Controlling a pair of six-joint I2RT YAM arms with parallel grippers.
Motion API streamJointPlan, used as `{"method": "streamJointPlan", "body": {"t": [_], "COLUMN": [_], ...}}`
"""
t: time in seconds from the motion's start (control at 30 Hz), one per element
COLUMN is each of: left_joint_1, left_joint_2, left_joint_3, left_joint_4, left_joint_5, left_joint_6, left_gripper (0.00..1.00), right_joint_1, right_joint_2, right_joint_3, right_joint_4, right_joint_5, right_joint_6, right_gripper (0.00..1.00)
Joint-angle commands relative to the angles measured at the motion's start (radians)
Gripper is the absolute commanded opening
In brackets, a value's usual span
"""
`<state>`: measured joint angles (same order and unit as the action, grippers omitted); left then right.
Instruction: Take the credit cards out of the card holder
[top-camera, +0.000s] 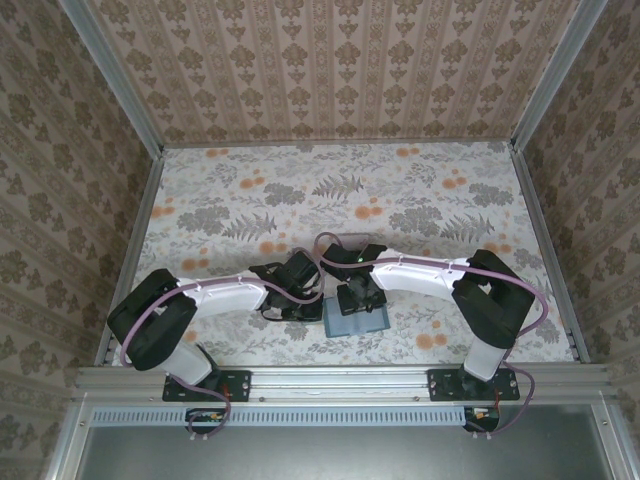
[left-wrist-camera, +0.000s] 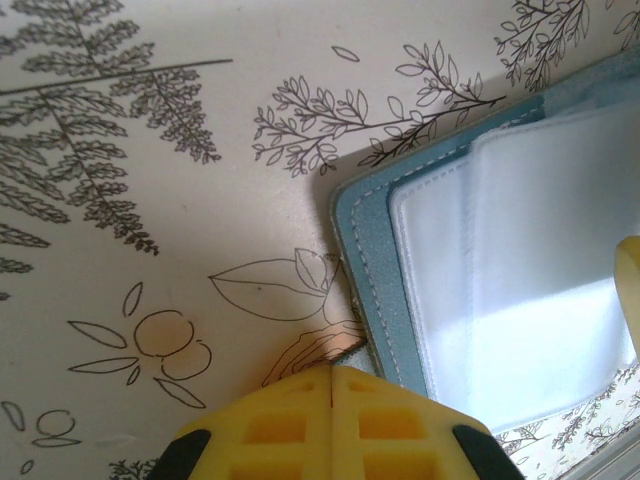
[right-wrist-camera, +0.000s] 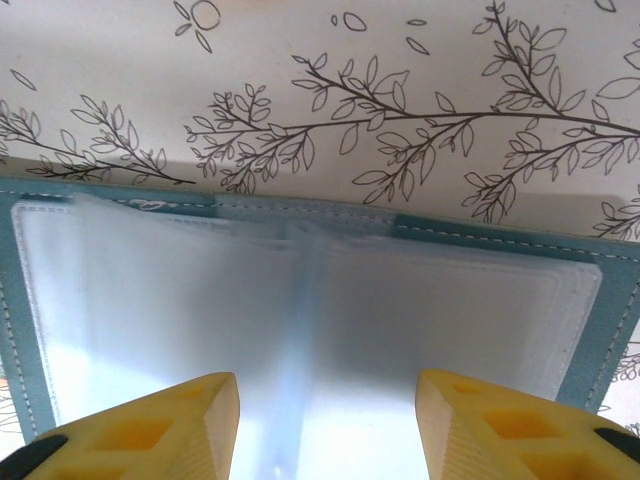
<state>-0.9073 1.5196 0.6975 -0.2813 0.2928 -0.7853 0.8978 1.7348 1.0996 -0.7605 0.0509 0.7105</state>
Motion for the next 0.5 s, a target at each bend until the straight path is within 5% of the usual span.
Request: {"method": "streamJointPlan", "body": {"t": [0.0,0.47], "left_joint_1": [0.008,0.007], "left_joint_2": [0.029,0.029], "left_joint_3": [-0.018,-0.015], "left_joint_4": [-0.022,-0.028], "left_joint_5": [-0.003,-0.006], "left_joint_6": [0.003,0.002], "left_gripper": [0.03,0.01], "right_joint_1": [0.031,0.030], "right_joint_2": [-0.004,-0.087], "right_joint_3": [0.026,-0.085], "right_joint_4": [-0.029,0.271], "right_joint_5": [0.034,-0.205], "right_joint_6": [0.001,0.104], "right_gripper": [0.51,0.37]}}
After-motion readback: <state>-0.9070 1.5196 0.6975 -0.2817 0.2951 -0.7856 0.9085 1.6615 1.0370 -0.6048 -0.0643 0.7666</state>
